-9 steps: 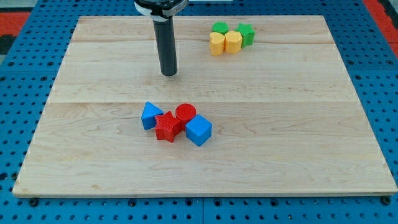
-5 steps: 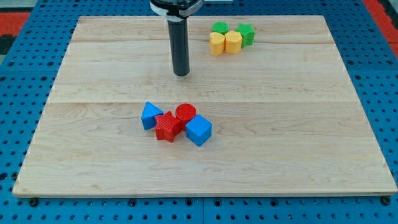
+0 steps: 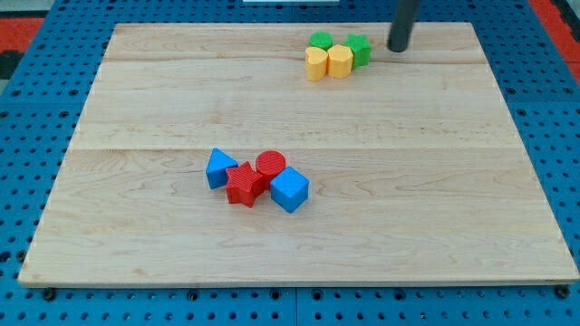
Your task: Separate yellow blocks from green blocks
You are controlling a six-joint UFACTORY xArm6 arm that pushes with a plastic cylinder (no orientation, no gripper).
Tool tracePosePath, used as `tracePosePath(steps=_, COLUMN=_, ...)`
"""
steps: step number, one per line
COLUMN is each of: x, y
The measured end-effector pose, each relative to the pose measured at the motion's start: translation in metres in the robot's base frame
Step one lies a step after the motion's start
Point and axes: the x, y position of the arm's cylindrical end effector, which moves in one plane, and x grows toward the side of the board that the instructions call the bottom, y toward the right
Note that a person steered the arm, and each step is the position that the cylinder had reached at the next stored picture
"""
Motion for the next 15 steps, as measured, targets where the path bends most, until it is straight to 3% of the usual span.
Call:
tracePosePath(steps=2, x=-0.005, y=-0.046)
tracePosePath(steps=3, x=0.003, y=0.006)
tracePosePath(steps=4, x=0.03, y=-0.016)
tracePosePath(steps=5, x=0.03, y=-0.056)
tracePosePath(steps=6, x=0.041, y=-0.029)
tracePosePath(steps=8, x=0.046, y=-0.034)
tracePosePath(steps=11, x=0.045, y=-0.131)
tracePosePath(steps=12, x=0.048, y=-0.13)
tracePosePath(steps=14, x=0.021, y=-0.039)
tracePosePath(steps=15, x=0.037, y=-0.015)
